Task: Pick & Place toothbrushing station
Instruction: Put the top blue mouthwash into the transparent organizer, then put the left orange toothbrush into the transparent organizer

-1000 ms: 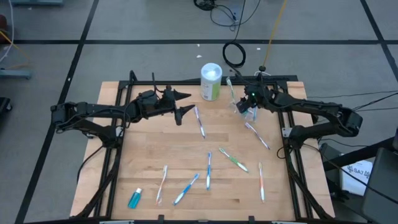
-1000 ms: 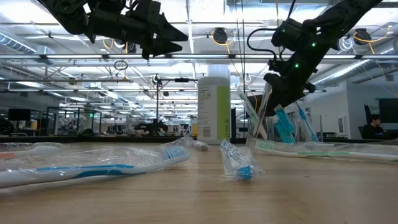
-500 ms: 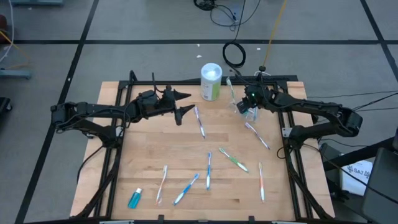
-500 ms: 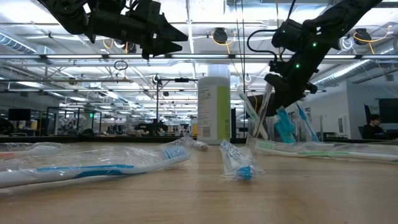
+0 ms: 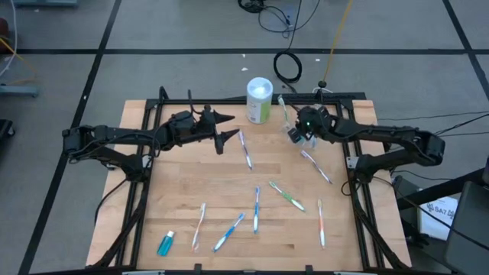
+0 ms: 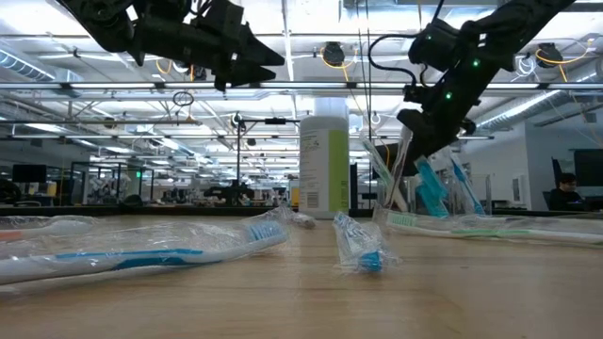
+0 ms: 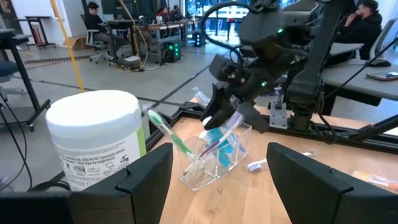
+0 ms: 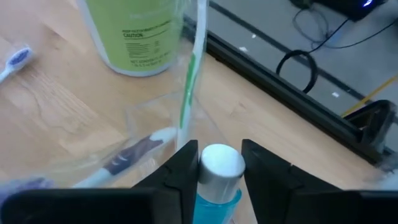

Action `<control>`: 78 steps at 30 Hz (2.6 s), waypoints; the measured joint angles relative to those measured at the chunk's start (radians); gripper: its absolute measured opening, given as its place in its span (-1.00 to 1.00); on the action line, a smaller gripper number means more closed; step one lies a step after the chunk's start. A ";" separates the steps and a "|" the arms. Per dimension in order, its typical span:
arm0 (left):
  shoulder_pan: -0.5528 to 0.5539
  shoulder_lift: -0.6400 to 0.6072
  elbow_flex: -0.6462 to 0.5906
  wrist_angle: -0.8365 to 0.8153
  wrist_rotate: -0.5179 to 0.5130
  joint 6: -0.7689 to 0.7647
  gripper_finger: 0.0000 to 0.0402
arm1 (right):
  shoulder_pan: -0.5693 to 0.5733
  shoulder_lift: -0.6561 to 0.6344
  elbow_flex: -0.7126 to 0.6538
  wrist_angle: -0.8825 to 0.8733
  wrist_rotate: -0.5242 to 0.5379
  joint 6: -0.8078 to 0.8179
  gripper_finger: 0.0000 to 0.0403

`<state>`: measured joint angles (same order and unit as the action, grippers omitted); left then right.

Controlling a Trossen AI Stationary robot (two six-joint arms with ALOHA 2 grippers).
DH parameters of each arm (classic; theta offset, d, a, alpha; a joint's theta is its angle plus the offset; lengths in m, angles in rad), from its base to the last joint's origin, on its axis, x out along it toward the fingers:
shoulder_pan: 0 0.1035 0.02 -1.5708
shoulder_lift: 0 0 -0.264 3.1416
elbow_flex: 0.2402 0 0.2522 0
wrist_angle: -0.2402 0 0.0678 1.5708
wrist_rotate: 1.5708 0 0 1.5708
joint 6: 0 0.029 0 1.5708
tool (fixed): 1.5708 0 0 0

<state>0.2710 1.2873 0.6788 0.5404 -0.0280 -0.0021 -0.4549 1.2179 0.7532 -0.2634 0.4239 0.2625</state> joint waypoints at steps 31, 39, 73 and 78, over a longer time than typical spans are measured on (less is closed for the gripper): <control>0.000 0.000 0.000 -0.043 -0.001 -0.029 0.34 | 0.182 0.000 -0.169 0.237 0.385 0.086 -0.50; 0.000 0.000 0.000 -0.042 -0.001 -0.029 0.34 | 0.189 0.000 -0.198 0.244 0.383 0.096 -0.44; 0.000 0.000 0.000 -0.042 -0.001 -0.028 0.34 | 0.211 -0.238 -0.198 0.333 0.151 -0.079 0.08; 0.000 0.000 0.000 -0.044 0.000 -0.028 0.34 | 0.254 -0.254 -0.198 0.461 -0.128 -0.122 0.04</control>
<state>0.2707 1.2873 0.6788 0.4969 -0.0277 -0.0303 -0.2009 0.9634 0.5552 0.1973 0.2962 0.1404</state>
